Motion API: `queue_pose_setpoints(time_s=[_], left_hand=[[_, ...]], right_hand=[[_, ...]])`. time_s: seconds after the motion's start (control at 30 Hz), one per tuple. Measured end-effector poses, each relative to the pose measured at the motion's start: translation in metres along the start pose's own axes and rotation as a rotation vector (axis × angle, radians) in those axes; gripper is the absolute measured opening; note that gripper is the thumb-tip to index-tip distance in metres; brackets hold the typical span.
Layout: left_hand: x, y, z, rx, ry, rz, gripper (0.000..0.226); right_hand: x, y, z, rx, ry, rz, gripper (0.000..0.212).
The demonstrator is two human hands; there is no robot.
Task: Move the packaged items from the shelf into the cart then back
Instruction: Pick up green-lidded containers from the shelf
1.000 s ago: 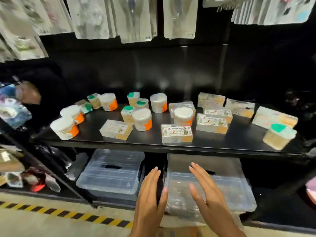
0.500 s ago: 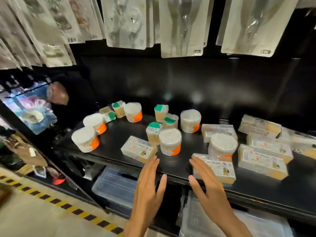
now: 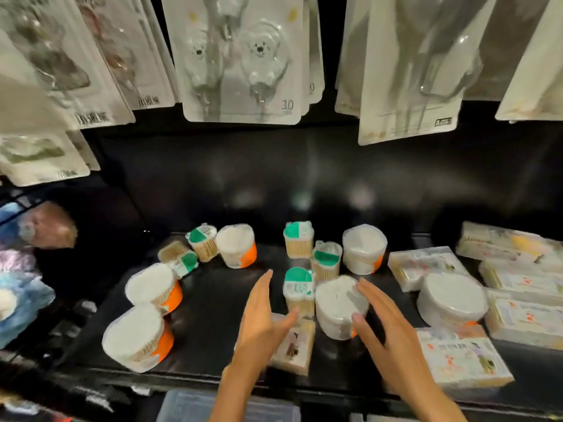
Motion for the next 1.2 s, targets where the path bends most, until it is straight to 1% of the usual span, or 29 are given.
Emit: queue_pose_setpoints(time_s=[0.1,0.17,0.27,0.33,0.4,0.47,0.53,0.57,0.63,0.67,0.77,0.83,0.9,1.0,1.07,1.2], left_hand=[[0.036,-0.013,0.002,0.001,-0.201,-0.026,0.098],[0.051,-0.015,0.004,-0.012,-0.323,-0.013,0.102],[0.066,-0.015,0.011,-0.096,-0.459,0.04,0.097],[0.072,-0.019,0.016,-0.155,-0.5,0.052,0.085],[0.077,-0.025,0.017,-0.199,-0.456,0.071,0.076],[0.079,-0.032,0.011,-0.204,-0.342,0.058,0.074],[0.079,-0.036,0.004,-0.179,-0.236,0.083,0.081],[0.079,-0.038,0.003,-0.162,-0.222,0.092,0.089],[0.08,-0.042,0.002,-0.175,-0.276,0.078,0.106],[0.081,-0.044,0.003,-0.204,-0.329,0.064,0.11],[0.083,-0.051,0.006,-0.3,-0.473,0.053,0.108],[0.082,-0.053,0.007,-0.318,-0.512,0.05,0.1],[0.083,-0.055,0.009,-0.293,-0.514,0.065,0.093],[0.086,-0.055,0.009,-0.269,-0.495,0.082,0.084],[0.086,-0.057,0.008,-0.261,-0.459,0.072,0.08],[0.085,-0.057,0.005,-0.24,-0.378,0.055,0.074]], right_hand=[[0.012,-0.002,0.0,-0.017,0.062,0.019,0.043],[0.015,0.001,0.001,-0.037,0.078,0.045,0.049],[0.02,0.006,0.0,-0.033,0.105,0.087,0.055],[0.024,0.007,0.0,-0.02,0.118,0.1,0.052],[0.029,0.009,0.0,-0.012,0.119,0.118,0.046],[0.038,0.01,0.001,-0.021,0.11,0.124,0.047],[0.051,0.014,0.002,-0.019,0.093,0.141,0.046],[0.058,0.017,0.001,-0.01,0.084,0.154,0.044],[0.076,0.025,-0.001,-0.007,0.052,0.18,0.041],[0.085,0.029,-0.001,-0.02,0.018,0.193,0.041],[0.112,0.034,0.0,-0.112,-0.101,0.202,0.05],[0.129,0.03,0.002,-0.175,-0.178,0.181,0.06],[0.145,0.025,0.009,-0.215,-0.281,0.156,0.069],[0.159,0.029,0.02,-0.301,-0.419,0.153,0.075],[0.162,0.033,0.024,-0.323,-0.439,0.164,0.077],[0.165,0.033,0.033,-0.349,-0.384,0.147,0.078]])
Point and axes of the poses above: each hand's wrist, its own x-axis towards the middle knuckle, its own z-axis out of the palm, y = z × x, the point moved 7 cm from there along x, towards the middle knuckle, and after that the axes turned 10 degrees about -y, right-handed, at the moved point
